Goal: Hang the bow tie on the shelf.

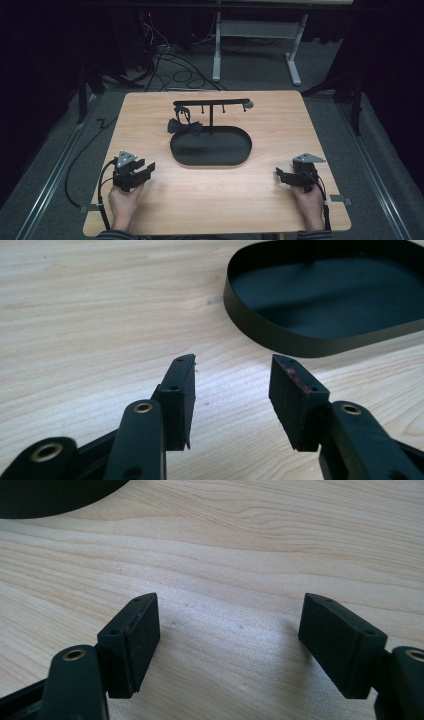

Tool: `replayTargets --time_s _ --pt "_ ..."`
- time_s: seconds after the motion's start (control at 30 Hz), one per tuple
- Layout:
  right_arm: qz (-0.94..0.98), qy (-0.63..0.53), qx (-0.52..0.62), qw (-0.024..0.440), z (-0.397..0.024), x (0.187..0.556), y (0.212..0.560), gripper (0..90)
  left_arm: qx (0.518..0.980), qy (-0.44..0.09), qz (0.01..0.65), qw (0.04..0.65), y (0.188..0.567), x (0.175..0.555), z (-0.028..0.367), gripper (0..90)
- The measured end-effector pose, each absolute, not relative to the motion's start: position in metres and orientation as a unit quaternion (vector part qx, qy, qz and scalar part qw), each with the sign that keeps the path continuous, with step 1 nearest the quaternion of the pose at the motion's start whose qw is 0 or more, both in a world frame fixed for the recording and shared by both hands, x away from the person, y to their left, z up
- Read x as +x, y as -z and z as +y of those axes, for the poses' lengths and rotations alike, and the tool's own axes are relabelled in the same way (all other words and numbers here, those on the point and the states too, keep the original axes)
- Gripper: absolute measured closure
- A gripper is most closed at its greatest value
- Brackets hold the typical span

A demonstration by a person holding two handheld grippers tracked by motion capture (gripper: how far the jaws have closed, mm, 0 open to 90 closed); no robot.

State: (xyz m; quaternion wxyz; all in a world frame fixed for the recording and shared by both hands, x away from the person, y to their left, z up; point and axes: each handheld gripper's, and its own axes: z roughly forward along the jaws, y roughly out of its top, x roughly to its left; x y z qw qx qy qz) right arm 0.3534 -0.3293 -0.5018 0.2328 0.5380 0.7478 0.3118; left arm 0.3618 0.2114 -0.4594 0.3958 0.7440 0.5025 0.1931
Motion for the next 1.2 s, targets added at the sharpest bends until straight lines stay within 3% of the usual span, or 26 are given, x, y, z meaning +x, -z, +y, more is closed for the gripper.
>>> replayTargets --time_s 0.6,1.0,1.2 --pt "0.748 -0.312 0.538 0.233 -0.329 0.353 0.502 25.8 0.748 -0.176 0.512 0.384 0.487 0.369 0.2 48.6" --pt "0.748 -0.312 0.538 0.232 -0.329 0.353 0.502 25.8 0.757 -0.224 0.506 0.347 0.507 0.37 0.19 43.3" --pt "0.748 -0.312 0.537 0.232 -0.329 0.353 0.502 25.8 0.758 -0.221 0.505 0.348 0.507 0.37 0.189 39.4"
